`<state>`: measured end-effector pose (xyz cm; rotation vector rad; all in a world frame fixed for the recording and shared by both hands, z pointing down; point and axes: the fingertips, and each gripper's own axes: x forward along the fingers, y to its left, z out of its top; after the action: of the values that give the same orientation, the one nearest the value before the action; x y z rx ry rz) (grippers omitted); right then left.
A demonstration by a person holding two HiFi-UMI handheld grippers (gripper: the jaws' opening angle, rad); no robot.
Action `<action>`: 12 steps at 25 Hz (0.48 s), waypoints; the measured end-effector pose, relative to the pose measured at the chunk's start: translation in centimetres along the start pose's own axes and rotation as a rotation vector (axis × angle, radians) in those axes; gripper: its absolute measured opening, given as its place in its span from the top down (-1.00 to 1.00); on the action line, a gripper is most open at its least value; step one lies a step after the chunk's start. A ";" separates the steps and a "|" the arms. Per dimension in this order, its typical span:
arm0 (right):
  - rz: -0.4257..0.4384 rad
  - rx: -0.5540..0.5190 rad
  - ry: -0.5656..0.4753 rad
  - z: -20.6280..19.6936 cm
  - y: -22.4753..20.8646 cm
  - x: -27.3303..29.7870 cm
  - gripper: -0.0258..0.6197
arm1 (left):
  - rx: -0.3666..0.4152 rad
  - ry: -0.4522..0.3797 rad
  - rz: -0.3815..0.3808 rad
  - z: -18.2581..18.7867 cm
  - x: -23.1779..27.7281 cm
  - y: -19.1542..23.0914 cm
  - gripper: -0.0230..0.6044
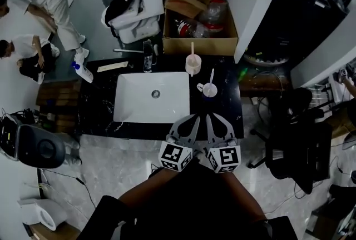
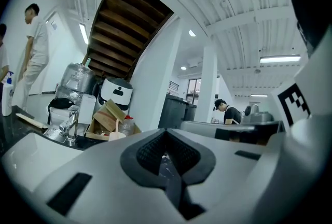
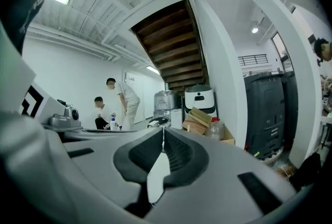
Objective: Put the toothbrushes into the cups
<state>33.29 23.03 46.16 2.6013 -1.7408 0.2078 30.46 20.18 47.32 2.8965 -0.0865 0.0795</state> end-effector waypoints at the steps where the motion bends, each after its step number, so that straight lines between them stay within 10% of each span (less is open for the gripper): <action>1: -0.002 -0.010 0.003 0.1 0.7 -0.2 0.85 | 0.003 -0.002 -0.002 0.3 -0.6 0.1 0.88; 12: -0.011 -0.096 0.020 1.0 6.5 -2.1 0.86 | -0.021 -0.056 -0.028 1.9 -5.4 0.6 0.88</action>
<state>26.61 22.42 44.52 2.5322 -1.6860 0.1463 25.13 19.47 45.29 2.8787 -0.0560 -0.0071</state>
